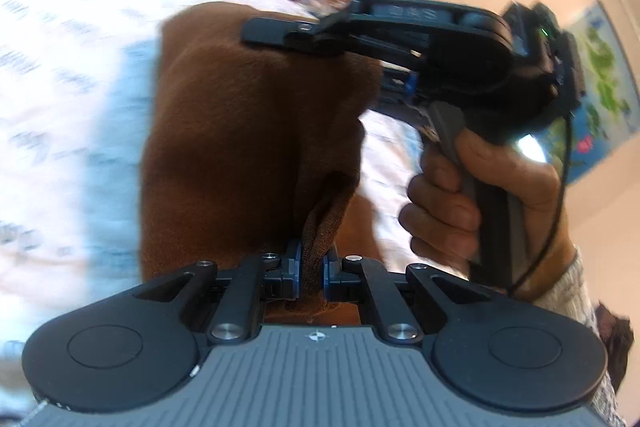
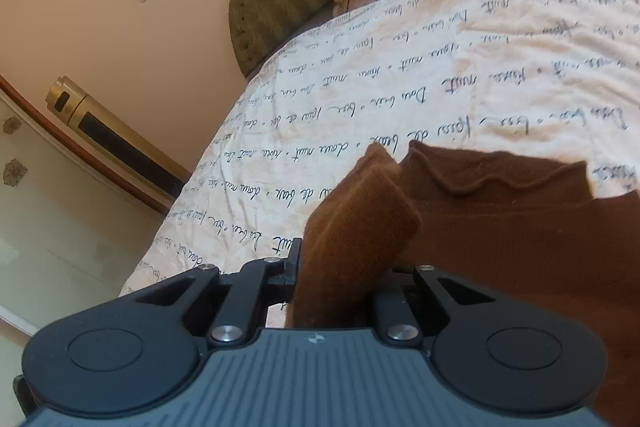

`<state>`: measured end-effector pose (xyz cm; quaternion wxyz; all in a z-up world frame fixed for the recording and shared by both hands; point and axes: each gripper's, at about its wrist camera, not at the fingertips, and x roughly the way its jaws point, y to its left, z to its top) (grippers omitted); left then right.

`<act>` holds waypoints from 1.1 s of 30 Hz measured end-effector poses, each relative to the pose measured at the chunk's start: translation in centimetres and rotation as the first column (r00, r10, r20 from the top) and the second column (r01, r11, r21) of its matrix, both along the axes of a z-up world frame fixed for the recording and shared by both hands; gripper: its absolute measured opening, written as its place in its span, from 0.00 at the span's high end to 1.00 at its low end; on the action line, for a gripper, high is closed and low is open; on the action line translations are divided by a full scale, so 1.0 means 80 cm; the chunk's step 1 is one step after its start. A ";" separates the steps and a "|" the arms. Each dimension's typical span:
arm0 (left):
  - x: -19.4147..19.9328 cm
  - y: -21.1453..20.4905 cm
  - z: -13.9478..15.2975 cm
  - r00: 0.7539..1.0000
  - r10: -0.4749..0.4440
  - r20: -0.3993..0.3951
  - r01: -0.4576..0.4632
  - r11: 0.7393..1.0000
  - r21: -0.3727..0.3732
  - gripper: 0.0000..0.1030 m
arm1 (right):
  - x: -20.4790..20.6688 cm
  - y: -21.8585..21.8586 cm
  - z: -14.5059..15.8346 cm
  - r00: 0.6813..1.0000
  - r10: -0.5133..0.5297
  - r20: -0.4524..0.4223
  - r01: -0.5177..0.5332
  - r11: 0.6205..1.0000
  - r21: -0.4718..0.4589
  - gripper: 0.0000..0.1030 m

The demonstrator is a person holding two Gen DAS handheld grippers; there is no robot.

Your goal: Fold small clothes

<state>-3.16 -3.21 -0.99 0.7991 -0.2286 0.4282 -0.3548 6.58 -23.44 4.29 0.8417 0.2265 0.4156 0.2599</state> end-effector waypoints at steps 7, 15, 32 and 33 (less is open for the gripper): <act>-0.001 -0.106 -0.001 0.984 -0.175 0.000 0.175 0.983 0.050 0.91 | -0.029 -0.109 -0.001 0.997 -0.076 -0.006 0.075 0.995 -0.059 0.89; -0.004 -0.160 -0.073 0.967 -0.247 -0.060 0.253 0.956 0.151 0.90 | -0.046 -0.188 -0.113 0.965 -0.231 -0.124 0.228 0.973 -0.041 0.89; 0.011 -0.059 0.007 0.995 -0.022 0.102 0.018 0.999 0.034 0.04 | -0.134 -0.200 -0.028 0.952 -0.275 0.134 0.277 0.961 0.005 0.41; 0.030 -0.069 0.001 0.994 -0.018 0.105 0.014 0.999 0.041 0.04 | -0.125 -0.200 -0.045 0.958 -0.275 0.088 0.273 0.962 0.030 0.57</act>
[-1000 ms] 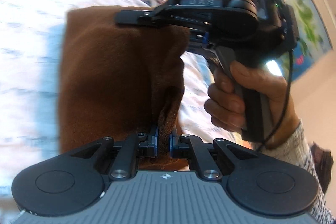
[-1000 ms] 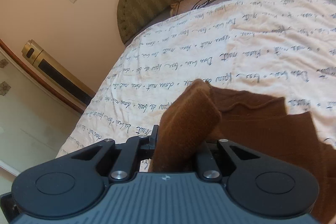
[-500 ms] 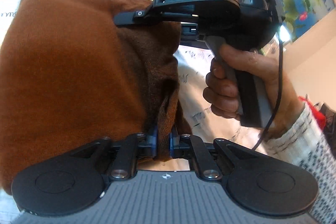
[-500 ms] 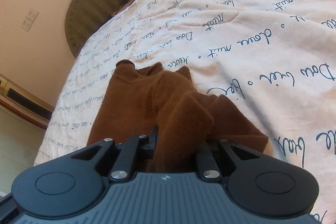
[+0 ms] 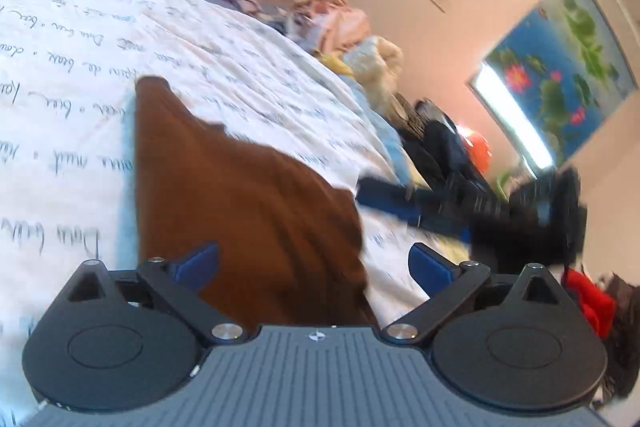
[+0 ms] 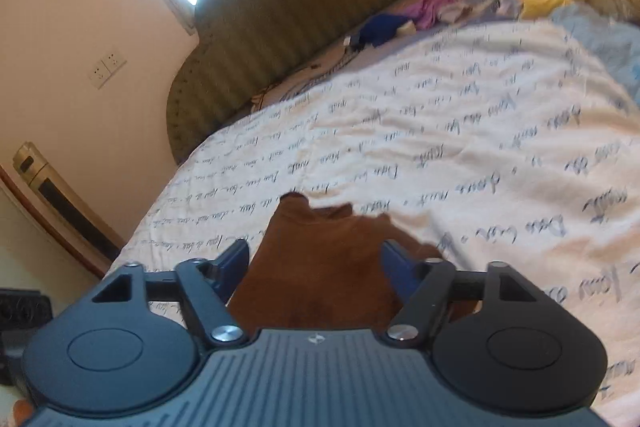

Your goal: Fold small clothes

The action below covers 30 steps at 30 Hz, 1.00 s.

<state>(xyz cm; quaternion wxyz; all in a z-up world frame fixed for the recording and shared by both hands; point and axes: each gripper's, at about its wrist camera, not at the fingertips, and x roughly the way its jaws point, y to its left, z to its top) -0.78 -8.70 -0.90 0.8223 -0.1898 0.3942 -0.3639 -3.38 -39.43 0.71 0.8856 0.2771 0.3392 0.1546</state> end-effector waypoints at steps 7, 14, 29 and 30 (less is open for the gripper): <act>0.031 -0.033 -0.035 0.999 0.012 0.034 -0.019 0.972 0.233 0.13 | 0.017 -0.014 -0.066 0.986 -0.112 -0.124 0.114 0.993 0.008 0.66; -0.035 -0.014 -0.019 1.000 0.031 -0.006 -0.029 0.968 0.250 0.03 | -0.096 0.031 -0.025 0.999 0.034 0.001 -0.034 0.999 -0.014 0.63; -0.059 -0.024 -0.062 0.999 0.037 0.032 -0.047 0.901 0.431 0.00 | -0.094 0.043 -0.068 0.997 -0.045 -0.069 0.035 0.989 -0.142 0.70; -0.060 -0.025 -0.062 0.999 0.038 0.032 -0.048 0.900 0.434 0.00 | -0.101 0.033 -0.082 0.998 -0.029 -0.057 0.022 0.993 -0.118 0.71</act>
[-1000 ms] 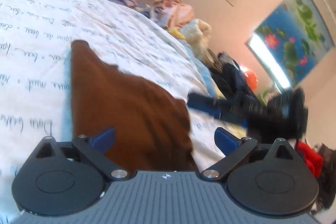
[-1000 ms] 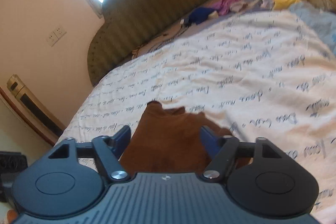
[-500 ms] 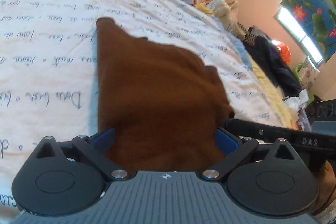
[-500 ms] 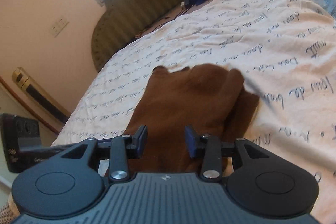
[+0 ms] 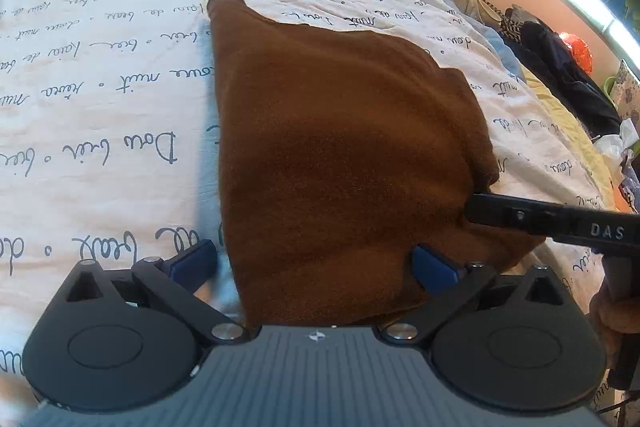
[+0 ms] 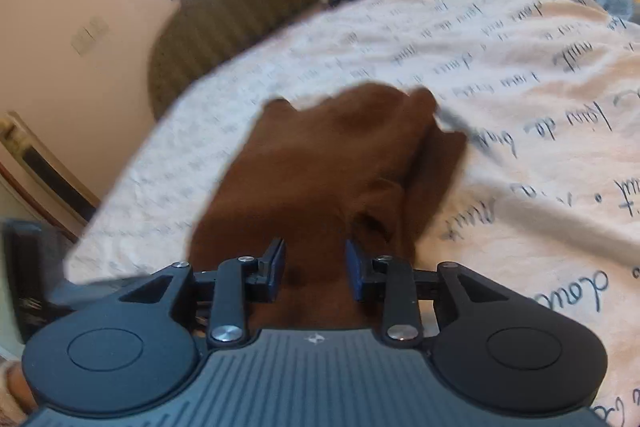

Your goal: Fold small clothes

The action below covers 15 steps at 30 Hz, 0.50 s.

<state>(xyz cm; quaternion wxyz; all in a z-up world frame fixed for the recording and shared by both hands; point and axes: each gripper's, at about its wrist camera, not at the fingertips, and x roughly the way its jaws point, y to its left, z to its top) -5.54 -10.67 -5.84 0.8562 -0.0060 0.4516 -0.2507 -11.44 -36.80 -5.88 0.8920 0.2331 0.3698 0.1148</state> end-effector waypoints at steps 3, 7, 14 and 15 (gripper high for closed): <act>0.001 0.003 0.001 1.000 -0.006 -0.003 0.006 1.000 -0.001 0.00 | -0.029 -0.029 -0.001 0.998 -0.062 0.003 0.062 0.992 0.107 0.70; 0.011 0.017 0.011 0.999 -0.002 -0.037 0.001 0.999 -0.042 0.00 | -0.048 -0.055 0.023 0.984 -0.174 0.035 0.172 0.984 0.049 0.00; 0.092 0.060 0.026 0.993 0.032 -0.114 -0.056 0.975 -0.215 0.00 | -0.018 -0.108 0.004 0.985 -0.169 -0.016 0.167 0.947 0.276 0.00; 0.107 0.061 0.023 0.990 0.028 -0.139 -0.060 0.971 -0.232 0.00 | -0.010 -0.110 -0.002 0.986 -0.162 -0.029 0.163 0.939 0.304 0.00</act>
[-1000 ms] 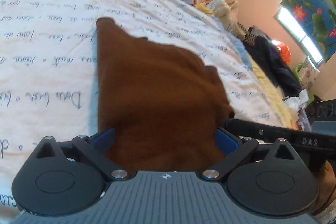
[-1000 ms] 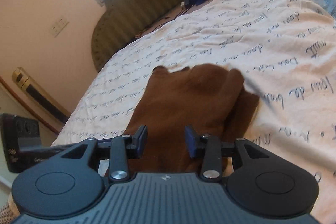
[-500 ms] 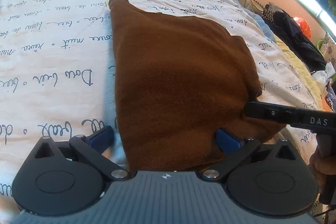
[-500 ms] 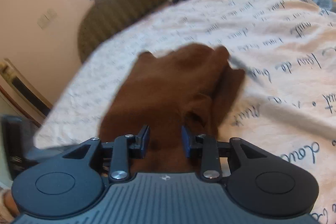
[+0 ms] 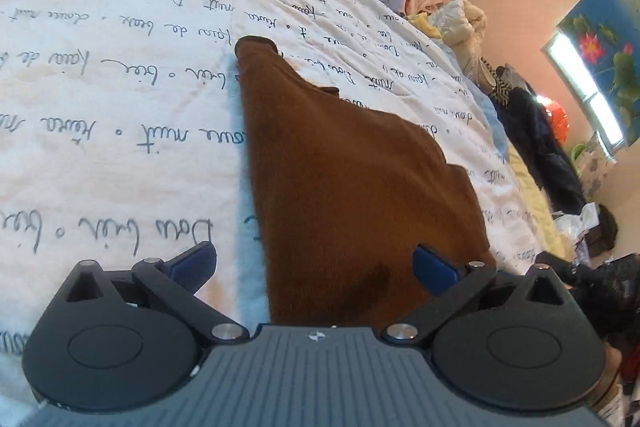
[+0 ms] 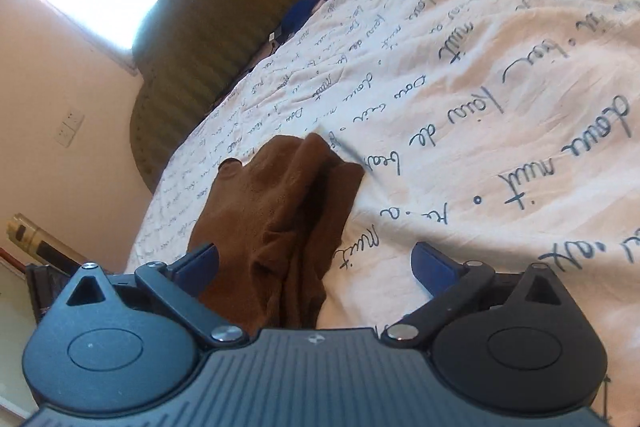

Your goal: Fold small clothes

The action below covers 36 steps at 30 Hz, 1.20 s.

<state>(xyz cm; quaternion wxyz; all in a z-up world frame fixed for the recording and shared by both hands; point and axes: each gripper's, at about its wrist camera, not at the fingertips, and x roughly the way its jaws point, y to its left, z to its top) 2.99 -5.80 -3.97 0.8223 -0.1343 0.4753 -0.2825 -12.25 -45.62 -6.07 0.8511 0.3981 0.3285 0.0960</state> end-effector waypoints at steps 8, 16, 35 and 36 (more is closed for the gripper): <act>0.056 -0.019 -0.034 0.981 -0.068 -0.181 0.033 0.981 -0.192 0.00 | 0.058 0.023 -0.018 0.996 0.086 -0.007 -0.085 0.989 0.123 0.00; 0.074 -0.002 -0.054 0.955 -0.036 -0.295 -0.063 0.945 -0.321 0.06 | 0.090 0.087 -0.018 0.992 0.119 -0.039 -0.118 0.992 0.038 0.00; 0.070 0.088 0.081 0.997 0.002 0.077 -0.012 0.991 0.134 0.59 | 0.160 0.251 0.080 0.967 0.254 0.027 -0.247 0.957 -0.156 0.66; 0.077 0.092 0.062 0.998 0.004 0.055 -0.013 0.987 0.162 0.43 | 0.165 0.259 0.067 0.964 0.265 -0.003 -0.261 0.948 -0.183 0.59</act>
